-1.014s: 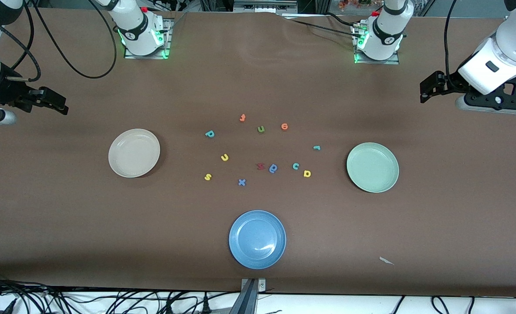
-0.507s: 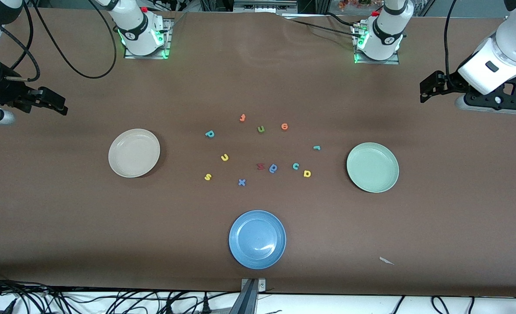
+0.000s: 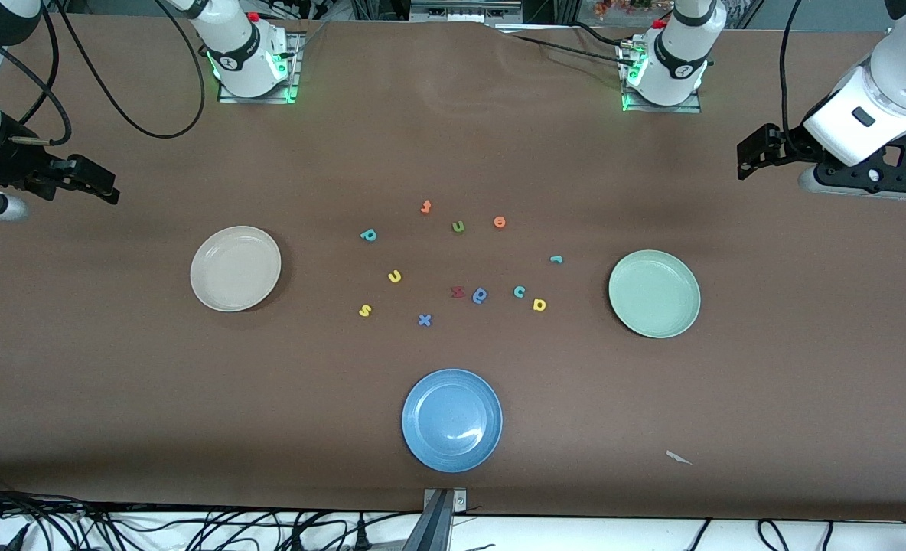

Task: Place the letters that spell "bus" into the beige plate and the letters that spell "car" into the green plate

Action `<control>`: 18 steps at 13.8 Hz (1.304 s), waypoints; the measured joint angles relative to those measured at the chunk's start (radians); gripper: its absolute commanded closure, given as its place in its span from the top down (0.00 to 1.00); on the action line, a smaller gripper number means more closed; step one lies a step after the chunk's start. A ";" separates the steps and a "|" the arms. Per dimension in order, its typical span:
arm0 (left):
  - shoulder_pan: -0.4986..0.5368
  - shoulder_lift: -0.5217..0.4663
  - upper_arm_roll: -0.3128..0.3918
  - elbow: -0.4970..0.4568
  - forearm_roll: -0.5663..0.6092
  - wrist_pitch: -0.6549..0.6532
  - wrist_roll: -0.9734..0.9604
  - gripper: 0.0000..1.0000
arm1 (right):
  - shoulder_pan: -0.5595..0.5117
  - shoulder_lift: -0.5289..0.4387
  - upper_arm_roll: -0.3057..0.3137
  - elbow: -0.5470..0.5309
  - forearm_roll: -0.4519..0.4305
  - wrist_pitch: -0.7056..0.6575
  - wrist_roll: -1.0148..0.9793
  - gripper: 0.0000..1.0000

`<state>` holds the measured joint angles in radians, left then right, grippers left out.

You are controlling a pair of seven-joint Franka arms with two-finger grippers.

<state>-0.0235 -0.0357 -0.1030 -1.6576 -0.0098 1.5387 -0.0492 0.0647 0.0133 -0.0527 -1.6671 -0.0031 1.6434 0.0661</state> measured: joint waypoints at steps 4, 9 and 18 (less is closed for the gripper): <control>0.000 0.000 0.000 0.000 0.000 0.000 0.000 1.00 | 0.000 0.002 0.000 0.000 0.000 0.001 0.000 1.00; -0.002 0.011 -0.003 0.001 0.000 -0.001 0.002 1.00 | 0.000 0.002 0.000 0.000 0.000 0.001 0.000 1.00; -0.105 0.205 -0.025 0.083 -0.002 0.046 0.014 1.00 | 0.000 0.003 0.000 0.003 0.000 0.001 0.000 1.00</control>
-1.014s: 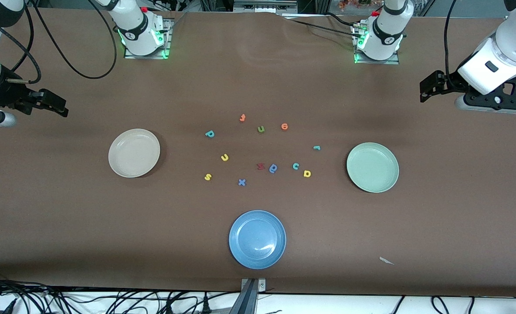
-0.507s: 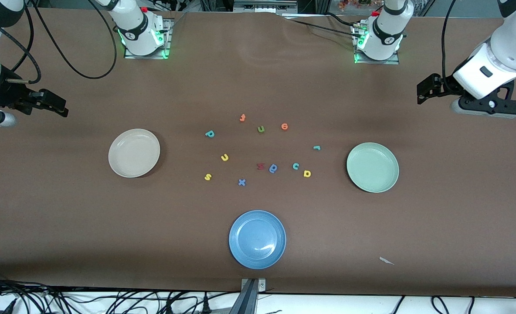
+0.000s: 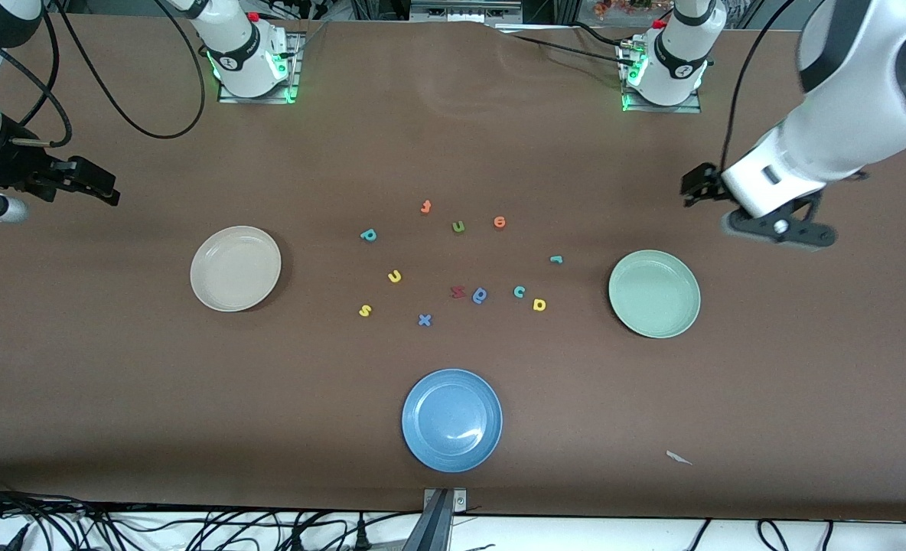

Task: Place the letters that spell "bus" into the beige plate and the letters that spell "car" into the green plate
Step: 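Grasp the yellow a with the left gripper while the right gripper reaches letters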

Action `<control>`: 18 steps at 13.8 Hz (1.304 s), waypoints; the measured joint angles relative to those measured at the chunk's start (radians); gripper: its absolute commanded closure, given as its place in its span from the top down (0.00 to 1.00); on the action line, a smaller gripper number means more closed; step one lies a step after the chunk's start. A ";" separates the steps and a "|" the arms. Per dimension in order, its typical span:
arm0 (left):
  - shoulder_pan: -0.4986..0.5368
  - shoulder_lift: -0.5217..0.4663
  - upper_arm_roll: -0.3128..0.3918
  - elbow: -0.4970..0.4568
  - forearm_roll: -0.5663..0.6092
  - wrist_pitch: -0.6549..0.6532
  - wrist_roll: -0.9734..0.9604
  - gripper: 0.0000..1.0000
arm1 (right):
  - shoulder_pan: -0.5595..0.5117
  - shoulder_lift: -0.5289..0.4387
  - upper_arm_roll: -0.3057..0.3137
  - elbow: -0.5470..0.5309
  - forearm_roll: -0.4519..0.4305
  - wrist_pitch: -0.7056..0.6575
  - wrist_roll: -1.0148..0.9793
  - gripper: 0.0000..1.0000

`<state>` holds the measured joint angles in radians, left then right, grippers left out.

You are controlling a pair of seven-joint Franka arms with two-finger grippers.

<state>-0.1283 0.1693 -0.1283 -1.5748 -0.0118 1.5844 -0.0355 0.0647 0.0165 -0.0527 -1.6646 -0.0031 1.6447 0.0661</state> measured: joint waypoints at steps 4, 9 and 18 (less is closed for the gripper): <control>-0.100 0.160 -0.005 0.059 0.000 0.115 0.003 1.00 | 0.000 0.000 0.000 0.001 0.000 0.000 0.000 1.00; -0.216 0.299 -0.006 0.066 0.003 0.257 0.091 1.00 | 0.003 0.019 0.003 0.001 0.000 0.017 0.000 1.00; -0.214 0.507 0.005 0.047 0.008 0.534 0.716 1.00 | 0.140 0.107 0.100 -0.197 0.003 0.361 0.334 1.00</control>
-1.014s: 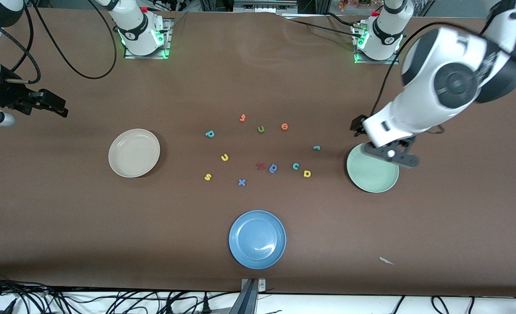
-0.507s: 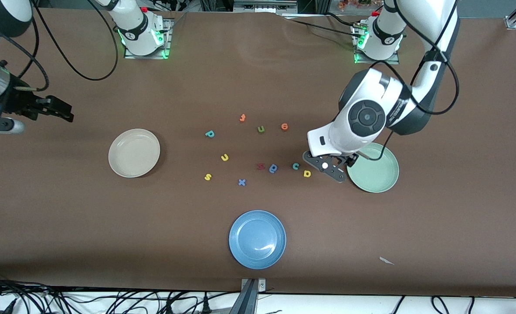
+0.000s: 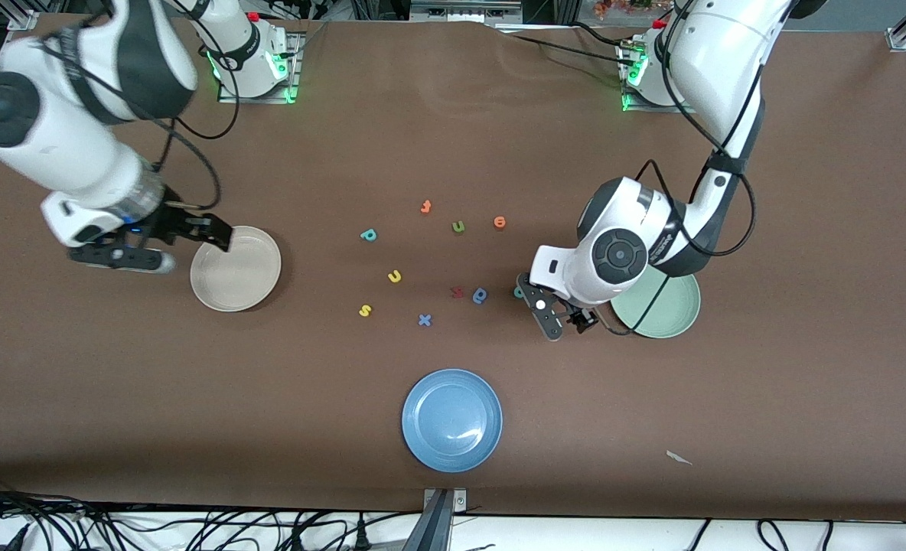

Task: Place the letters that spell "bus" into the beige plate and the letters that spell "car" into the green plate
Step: 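Grasp the yellow a with the left gripper while the right gripper reaches letters, then place the yellow a on the green plate with the left gripper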

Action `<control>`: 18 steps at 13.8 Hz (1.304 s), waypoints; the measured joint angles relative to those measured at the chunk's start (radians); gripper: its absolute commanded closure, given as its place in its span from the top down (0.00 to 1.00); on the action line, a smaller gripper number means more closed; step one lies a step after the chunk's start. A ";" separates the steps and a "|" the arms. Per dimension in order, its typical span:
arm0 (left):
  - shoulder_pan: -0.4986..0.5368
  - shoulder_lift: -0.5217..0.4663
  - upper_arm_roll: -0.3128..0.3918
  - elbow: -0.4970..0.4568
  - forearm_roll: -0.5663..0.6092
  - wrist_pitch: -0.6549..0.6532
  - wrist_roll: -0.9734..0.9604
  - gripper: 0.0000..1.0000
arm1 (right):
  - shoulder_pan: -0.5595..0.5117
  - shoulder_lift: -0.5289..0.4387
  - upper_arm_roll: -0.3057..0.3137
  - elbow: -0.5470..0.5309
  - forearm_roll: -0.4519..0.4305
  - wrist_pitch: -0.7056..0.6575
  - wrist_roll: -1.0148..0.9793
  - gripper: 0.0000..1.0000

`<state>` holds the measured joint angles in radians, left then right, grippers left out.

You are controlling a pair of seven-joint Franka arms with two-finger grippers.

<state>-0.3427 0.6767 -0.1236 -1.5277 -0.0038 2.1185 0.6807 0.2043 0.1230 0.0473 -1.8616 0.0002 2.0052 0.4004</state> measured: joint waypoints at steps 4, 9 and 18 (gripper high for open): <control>-0.016 0.064 -0.006 -0.036 0.120 0.127 0.061 1.00 | 0.008 0.004 0.122 -0.267 0.000 0.318 0.227 1.00; -0.051 0.113 -0.007 -0.056 0.169 0.218 0.074 0.96 | 0.070 0.134 0.194 -0.323 0.000 0.430 0.558 1.00; -0.077 0.101 -0.005 -0.079 0.170 0.232 0.078 0.27 | 0.160 0.359 0.195 -0.210 -0.139 0.500 1.032 0.99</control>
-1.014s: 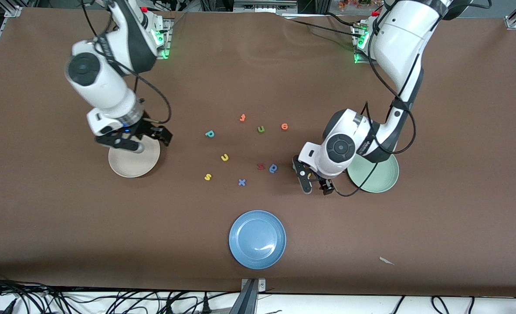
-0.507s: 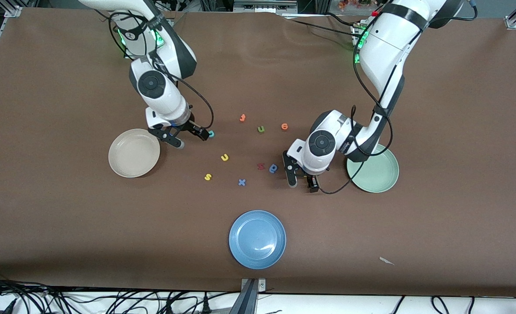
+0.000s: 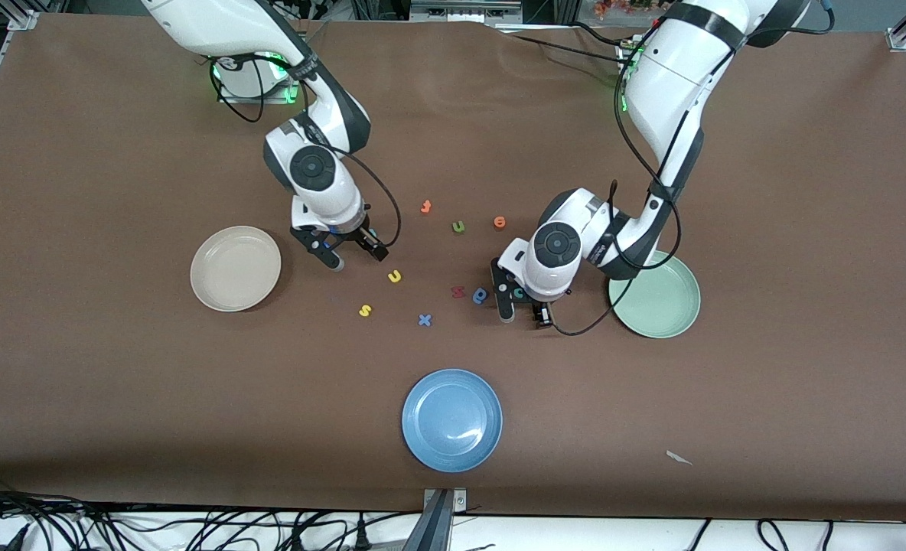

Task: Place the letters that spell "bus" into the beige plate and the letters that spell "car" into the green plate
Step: 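Place the yellow a on the green plate with the left gripper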

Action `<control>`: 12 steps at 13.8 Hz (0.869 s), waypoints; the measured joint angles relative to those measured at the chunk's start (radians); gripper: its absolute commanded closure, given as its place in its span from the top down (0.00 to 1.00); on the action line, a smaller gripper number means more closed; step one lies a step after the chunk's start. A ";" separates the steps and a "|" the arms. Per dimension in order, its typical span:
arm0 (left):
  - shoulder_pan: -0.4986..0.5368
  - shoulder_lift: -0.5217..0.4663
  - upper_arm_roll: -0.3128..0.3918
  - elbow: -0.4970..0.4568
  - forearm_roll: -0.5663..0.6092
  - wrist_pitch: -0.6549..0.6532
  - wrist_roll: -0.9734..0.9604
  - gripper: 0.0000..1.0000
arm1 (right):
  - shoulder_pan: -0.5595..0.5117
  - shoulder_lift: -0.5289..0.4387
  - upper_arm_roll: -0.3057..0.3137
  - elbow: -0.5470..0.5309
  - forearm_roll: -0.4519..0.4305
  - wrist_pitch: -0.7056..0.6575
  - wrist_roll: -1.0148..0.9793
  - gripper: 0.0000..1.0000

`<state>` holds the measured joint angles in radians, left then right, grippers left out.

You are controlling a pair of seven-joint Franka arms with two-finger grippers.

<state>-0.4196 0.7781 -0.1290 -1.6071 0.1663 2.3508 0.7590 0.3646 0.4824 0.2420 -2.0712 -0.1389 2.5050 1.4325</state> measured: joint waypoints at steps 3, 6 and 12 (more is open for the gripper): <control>0.001 -0.003 0.002 0.001 0.000 0.001 0.005 0.22 | 0.003 0.018 -0.001 0.001 -0.004 0.000 0.071 0.99; 0.002 -0.008 0.005 0.002 0.033 -0.008 0.012 0.21 | 0.003 0.018 0.001 -0.018 -0.004 0.029 0.116 0.99; 0.080 -0.123 0.020 0.013 0.034 -0.218 0.014 0.22 | -0.022 -0.062 0.047 -0.133 -0.005 0.121 0.148 0.98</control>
<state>-0.3394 0.6553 -0.1087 -1.5939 0.2007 2.1329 0.7731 0.3429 0.4209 0.2887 -2.2045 -0.1442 2.6259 1.5803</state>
